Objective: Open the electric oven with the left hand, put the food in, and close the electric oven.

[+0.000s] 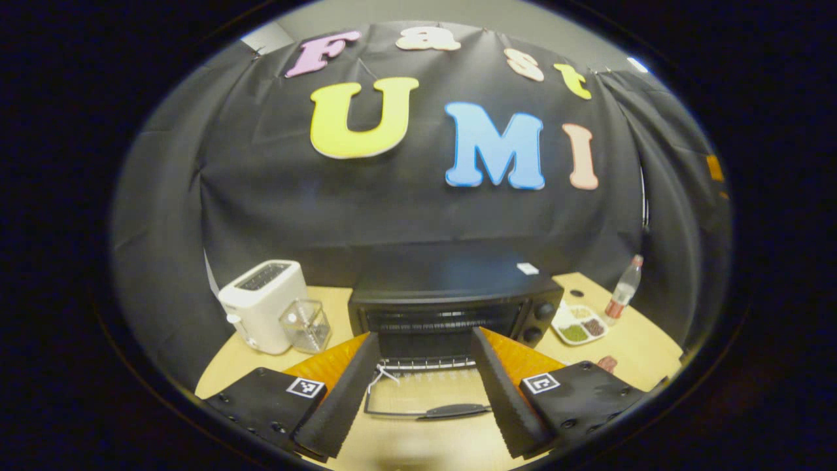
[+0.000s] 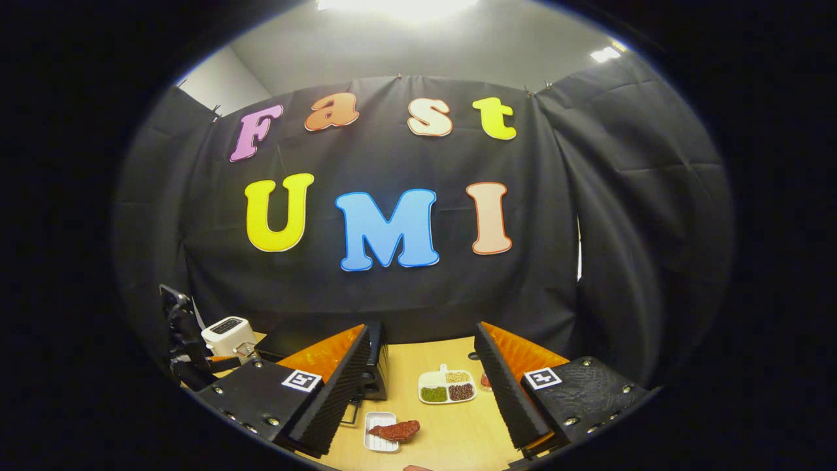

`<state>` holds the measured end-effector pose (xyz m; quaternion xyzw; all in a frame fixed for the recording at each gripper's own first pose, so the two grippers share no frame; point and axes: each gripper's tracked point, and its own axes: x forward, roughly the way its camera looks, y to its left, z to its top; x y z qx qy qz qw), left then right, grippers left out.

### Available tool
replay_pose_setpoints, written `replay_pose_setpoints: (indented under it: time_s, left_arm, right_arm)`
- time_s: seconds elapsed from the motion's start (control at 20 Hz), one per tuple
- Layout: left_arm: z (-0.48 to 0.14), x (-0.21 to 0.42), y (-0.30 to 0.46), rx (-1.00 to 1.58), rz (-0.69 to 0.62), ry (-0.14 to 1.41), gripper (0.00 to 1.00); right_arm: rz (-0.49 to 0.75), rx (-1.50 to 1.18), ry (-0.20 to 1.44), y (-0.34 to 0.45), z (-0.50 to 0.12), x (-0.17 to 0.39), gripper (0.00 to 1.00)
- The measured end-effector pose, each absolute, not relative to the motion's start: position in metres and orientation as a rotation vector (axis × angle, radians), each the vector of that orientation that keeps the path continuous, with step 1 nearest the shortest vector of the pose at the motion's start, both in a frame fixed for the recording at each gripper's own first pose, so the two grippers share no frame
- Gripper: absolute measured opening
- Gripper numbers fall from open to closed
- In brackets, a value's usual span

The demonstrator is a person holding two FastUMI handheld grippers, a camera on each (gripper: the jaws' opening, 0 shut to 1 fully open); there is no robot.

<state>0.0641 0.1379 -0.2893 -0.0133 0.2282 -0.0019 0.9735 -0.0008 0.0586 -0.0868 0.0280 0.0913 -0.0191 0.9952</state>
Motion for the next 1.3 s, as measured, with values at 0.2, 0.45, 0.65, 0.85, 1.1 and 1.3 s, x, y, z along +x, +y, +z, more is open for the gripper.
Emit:
replay_pose_setpoints:
  time_s: [0.2,0.45,0.65,0.85,1.1,1.3]
  left_arm:
    - [-0.199,0.073,0.143,-0.033,0.015,0.293,0.99]
    - [-0.129,0.064,0.138,-0.013,0.047,0.19,0.91]
    - [-0.114,0.06,0.127,0.034,0.067,0.17,0.97]
    - [-0.112,0.053,0.117,0.056,0.084,0.192,0.99]
    - [-0.089,0.051,0.108,0.038,0.109,0.161,0.99]
    - [-0.085,0.05,0.11,0.023,0.137,0.163,0.99]
  right_arm:
    - [-0.002,0.119,0.324,0.047,-0.138,0.015,0.97]
    - [0.093,0.345,0.534,0.047,-0.214,0.035,0.97]
    - [0.133,0.52,0.765,0.049,-0.303,0.041,0.94]
    - [0.17,0.649,0.909,0.059,-0.363,0.036,0.94]
    - [0.259,0.737,0.978,0.082,-0.407,0.028,0.94]
    - [0.283,0.781,1.016,0.097,-0.433,0.024,0.91]
